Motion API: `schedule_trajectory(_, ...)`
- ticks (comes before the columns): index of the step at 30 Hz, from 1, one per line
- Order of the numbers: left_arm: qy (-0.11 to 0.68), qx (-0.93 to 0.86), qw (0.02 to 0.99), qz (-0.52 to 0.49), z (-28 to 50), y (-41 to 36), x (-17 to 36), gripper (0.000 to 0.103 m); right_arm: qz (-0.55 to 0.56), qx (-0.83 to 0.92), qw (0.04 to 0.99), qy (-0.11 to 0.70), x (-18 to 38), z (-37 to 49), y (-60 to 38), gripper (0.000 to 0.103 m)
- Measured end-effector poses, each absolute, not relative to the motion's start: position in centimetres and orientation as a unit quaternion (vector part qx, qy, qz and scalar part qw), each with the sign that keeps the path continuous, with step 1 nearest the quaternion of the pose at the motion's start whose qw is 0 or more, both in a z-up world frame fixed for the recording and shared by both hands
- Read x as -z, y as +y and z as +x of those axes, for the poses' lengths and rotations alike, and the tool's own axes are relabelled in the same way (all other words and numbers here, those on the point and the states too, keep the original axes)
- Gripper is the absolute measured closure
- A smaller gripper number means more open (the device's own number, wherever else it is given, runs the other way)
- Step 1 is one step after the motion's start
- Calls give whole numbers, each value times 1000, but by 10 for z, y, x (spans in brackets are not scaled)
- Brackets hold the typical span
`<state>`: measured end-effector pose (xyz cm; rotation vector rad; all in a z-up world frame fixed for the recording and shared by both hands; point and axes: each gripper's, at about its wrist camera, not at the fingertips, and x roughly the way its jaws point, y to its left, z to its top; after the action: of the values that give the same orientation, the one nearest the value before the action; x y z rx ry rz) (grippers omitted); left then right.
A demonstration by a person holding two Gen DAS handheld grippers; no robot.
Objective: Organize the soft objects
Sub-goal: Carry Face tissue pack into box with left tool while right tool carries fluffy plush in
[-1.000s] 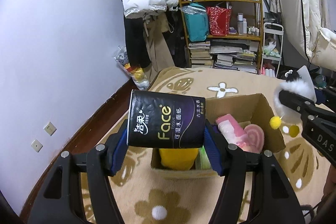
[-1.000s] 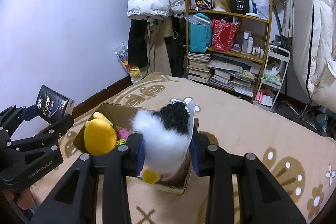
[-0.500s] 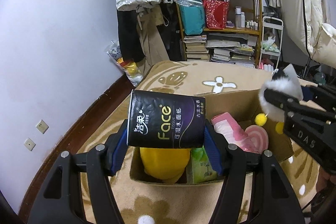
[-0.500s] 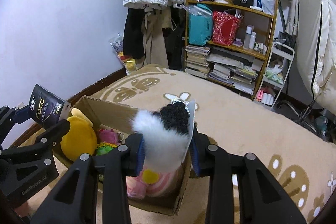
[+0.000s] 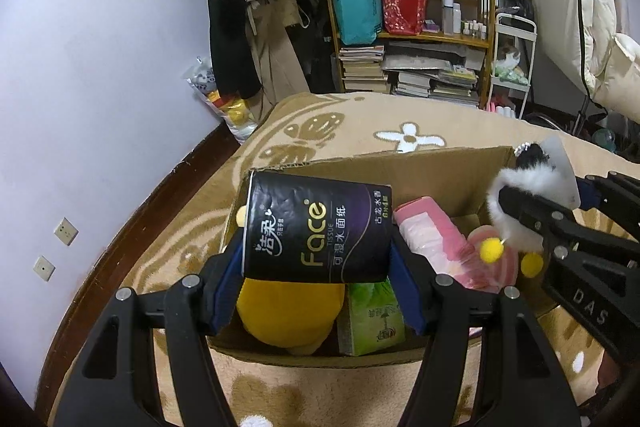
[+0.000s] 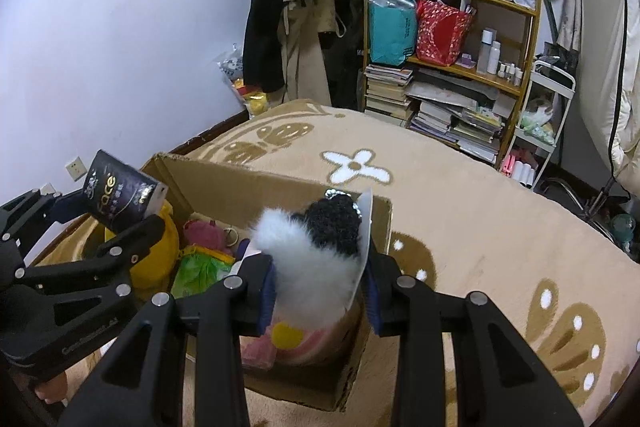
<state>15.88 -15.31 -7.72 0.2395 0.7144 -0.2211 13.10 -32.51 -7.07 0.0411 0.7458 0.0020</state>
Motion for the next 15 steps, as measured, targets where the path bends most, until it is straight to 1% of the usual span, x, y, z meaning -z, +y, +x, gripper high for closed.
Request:
schedule_trajectory(4,351,108,923,118,159,-154,81,37,21,-4,929,369,75,131,-324,64)
schedule_trajectory(6,353,107,922,119,160,-154,81,31,24,-7,928,371,76,130,-323,63)
schedule_trajectory(7,354,107,921,119,160,-154,82,27,25,-9,928,371,77,129,-323,63)
schedule_trajectory(10,352,107,923,114,160,-153,81,25,26,-9,928,371,76,129,-322,63)
schedule_trajectory(13,353,109,923,113,159,-153,80,17,28,-7,927,373,76,128,-322,58)
schedule_trajectory(15,354,107,922,114,158,-152,80,15,36,-8,928,372,74,127,-323,54)
